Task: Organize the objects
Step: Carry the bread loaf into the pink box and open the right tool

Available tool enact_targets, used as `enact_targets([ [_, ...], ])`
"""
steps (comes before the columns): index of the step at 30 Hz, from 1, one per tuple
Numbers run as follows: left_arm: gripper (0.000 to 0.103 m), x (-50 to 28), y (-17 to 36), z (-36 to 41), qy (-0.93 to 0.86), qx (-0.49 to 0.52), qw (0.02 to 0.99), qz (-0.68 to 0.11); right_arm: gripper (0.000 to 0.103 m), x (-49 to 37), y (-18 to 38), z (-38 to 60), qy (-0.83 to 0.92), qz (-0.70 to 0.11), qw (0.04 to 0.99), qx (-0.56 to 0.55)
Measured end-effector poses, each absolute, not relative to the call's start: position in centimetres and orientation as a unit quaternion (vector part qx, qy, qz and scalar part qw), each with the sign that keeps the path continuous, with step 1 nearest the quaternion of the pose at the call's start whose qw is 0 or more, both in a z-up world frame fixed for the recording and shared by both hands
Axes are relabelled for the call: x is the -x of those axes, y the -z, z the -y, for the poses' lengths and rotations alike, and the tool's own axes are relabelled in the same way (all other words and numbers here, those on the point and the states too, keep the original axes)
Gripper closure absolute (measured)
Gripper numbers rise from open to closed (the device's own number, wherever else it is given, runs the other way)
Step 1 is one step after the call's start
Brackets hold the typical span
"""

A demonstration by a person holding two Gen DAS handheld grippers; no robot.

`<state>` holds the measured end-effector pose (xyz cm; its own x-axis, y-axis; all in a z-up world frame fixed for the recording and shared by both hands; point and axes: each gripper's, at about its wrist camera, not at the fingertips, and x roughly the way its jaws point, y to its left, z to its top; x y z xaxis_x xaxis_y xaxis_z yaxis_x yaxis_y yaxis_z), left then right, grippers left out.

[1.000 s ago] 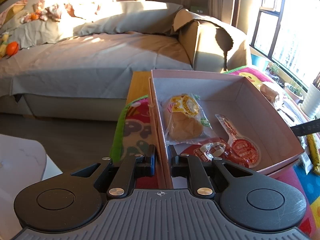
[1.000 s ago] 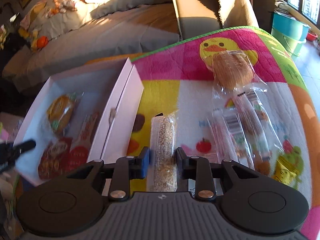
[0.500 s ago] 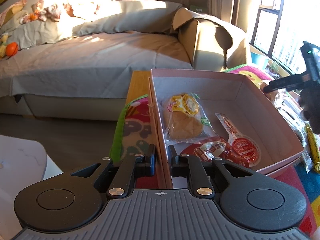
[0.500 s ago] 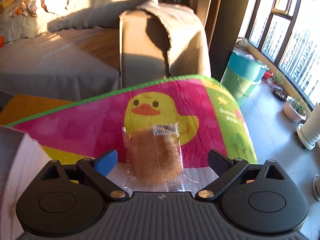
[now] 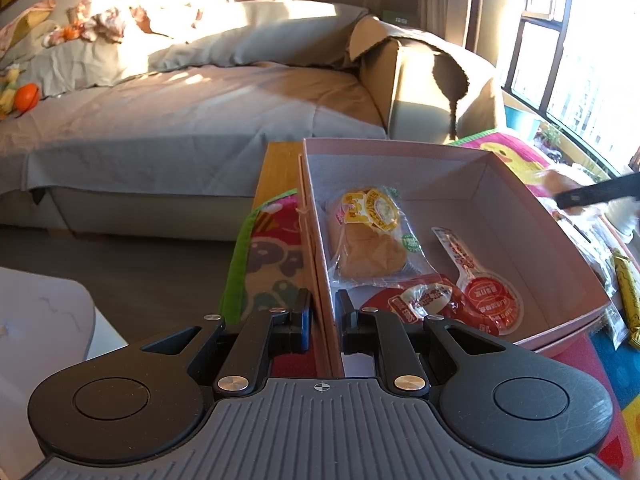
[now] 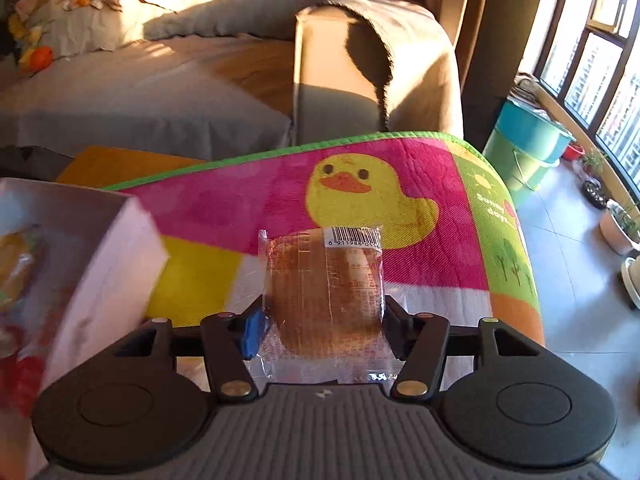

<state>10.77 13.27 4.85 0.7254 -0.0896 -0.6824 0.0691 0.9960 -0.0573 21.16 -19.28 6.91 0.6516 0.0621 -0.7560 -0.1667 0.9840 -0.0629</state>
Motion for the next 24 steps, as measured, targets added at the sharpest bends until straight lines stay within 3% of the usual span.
enact_targets([
  [9, 0.088, -10.5, -4.8, -13.5, 0.041, 0.024, 0.930, -0.364, 0.045, -9.8, -11.3, 19.3, -0.087, -0.394, 0.914, 0.035],
  [24, 0.087, -10.1, -4.9, -13.9, 0.049, 0.034, 0.930, -0.362, 0.045, 0.6, -6.9, 14.8, -0.113, -0.455, 0.883, 0.014],
])
